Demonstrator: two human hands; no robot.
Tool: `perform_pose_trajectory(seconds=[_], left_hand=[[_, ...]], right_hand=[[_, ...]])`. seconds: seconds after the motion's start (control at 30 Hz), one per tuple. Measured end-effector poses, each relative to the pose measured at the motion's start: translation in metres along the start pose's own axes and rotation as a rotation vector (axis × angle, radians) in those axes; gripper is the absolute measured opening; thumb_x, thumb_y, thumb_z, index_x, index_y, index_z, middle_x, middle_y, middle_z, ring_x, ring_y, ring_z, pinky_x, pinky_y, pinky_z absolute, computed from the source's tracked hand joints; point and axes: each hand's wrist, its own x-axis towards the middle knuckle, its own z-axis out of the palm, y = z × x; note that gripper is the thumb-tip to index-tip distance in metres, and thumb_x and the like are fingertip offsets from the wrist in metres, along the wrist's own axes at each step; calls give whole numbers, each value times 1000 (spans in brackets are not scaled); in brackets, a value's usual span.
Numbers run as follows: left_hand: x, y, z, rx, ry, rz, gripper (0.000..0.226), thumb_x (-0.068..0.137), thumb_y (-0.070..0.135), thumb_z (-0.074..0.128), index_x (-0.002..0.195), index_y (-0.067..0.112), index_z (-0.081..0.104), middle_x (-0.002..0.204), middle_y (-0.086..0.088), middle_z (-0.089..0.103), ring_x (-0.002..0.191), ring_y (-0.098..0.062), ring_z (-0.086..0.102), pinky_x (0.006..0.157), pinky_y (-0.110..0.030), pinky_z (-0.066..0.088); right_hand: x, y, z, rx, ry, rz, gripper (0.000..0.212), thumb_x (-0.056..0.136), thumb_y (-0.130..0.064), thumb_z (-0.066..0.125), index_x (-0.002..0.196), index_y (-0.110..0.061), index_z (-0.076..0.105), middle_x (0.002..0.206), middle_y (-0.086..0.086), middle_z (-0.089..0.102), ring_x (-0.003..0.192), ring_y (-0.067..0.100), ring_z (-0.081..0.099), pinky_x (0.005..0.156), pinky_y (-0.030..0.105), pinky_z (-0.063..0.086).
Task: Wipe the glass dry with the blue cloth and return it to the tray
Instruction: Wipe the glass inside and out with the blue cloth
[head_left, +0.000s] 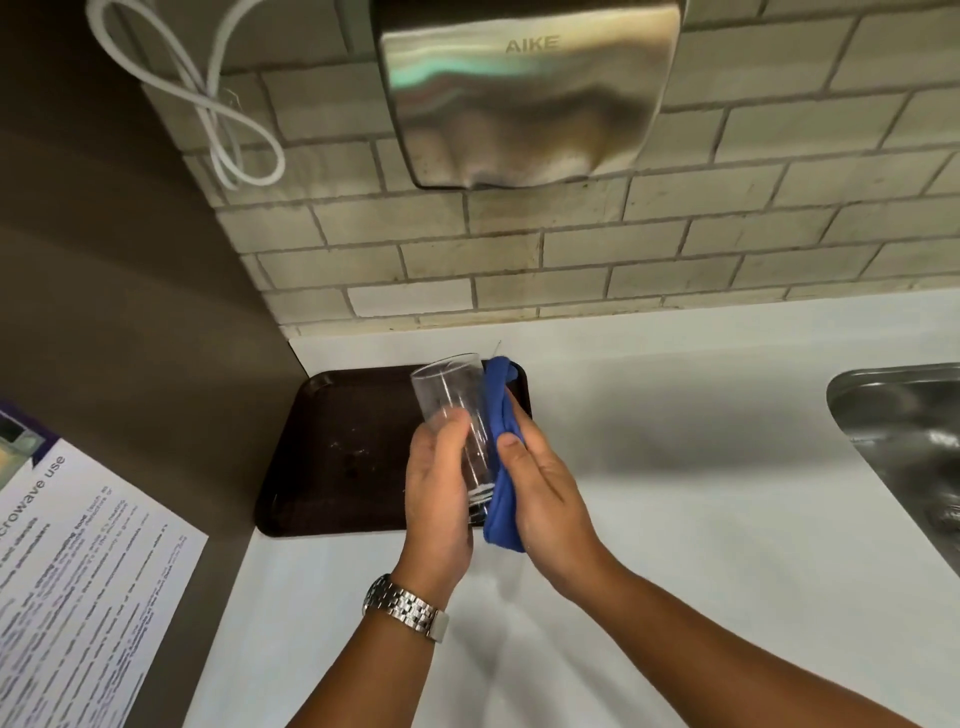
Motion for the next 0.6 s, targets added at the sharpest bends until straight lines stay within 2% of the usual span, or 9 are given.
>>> perform_pose_trajectory(seconds=[0.07, 0.13, 0.17, 0.23, 0.33, 0.37, 0.47, 0.53, 0.6], left_hand=[[-2, -2, -1, 54, -37, 92, 92, 63, 72, 98, 135, 19, 74, 124, -5, 87, 115, -27, 84, 92, -37, 69], [-4, -2, -3, 105, -55, 167, 76, 68, 58, 99, 131, 25, 72, 113, 8, 89, 108, -22, 86, 80, -24, 68], [-5, -1, -4, 134, -69, 207, 66, 73, 51, 95, 130, 30, 70, 110, 14, 88, 106, -17, 86, 78, -21, 67], [-7, 5, -5, 211, -75, 295, 59, 78, 45, 89, 131, 37, 64, 110, 25, 85, 103, -5, 84, 82, -18, 65], [-8, 13, -4, 259, -69, 377, 57, 80, 45, 86, 131, 39, 60, 111, 34, 79, 103, 4, 79, 86, -16, 62], [-9, 13, -3, 258, -76, 391, 56, 81, 44, 85, 131, 39, 60, 112, 35, 79, 103, 4, 79, 86, -17, 63], [-12, 6, -2, 308, -110, 453, 58, 82, 40, 87, 133, 42, 60, 117, 24, 80, 108, 0, 80, 89, -20, 65], [-13, 6, -1, 353, -101, 489, 60, 80, 46, 88, 133, 51, 60, 127, 8, 77, 116, -8, 78, 94, -22, 64], [-10, 10, -1, 353, -48, 442, 56, 78, 56, 85, 128, 61, 61, 137, -8, 70, 119, -15, 77, 98, -27, 63]], right_hand=[[-1, 1, -3, 55, 11, 31, 40, 117, -27, 42, 152, -42, 55, 137, -21, 74, 128, 3, 70, 104, 18, 56], [0, -1, -5, 198, 74, 187, 35, 115, -32, 45, 144, -35, 65, 129, -8, 81, 119, 12, 77, 96, 26, 61], [0, 0, -6, 279, 90, 276, 34, 114, -33, 47, 139, -29, 70, 126, -1, 82, 116, 17, 79, 93, 31, 63], [-2, 3, -7, 429, 84, 421, 38, 112, -35, 49, 133, -17, 75, 127, 10, 81, 117, 25, 79, 95, 38, 63], [-3, 4, -7, 545, 96, 517, 39, 109, -34, 54, 125, -9, 79, 126, 16, 81, 115, 31, 80, 93, 41, 65], [-1, 2, -7, 569, 114, 539, 39, 108, -34, 55, 126, -7, 79, 127, 18, 80, 118, 33, 78, 97, 44, 64], [5, -7, -10, 577, 101, 598, 44, 107, -31, 55, 135, -2, 73, 134, 22, 76, 130, 39, 69, 112, 50, 55], [6, -8, -12, 550, 73, 598, 44, 107, -30, 55, 134, 0, 72, 136, 25, 74, 129, 40, 70, 107, 48, 58], [3, -7, -9, 465, 89, 568, 40, 108, -30, 55, 129, -2, 75, 127, 21, 79, 117, 34, 76, 94, 44, 65]])
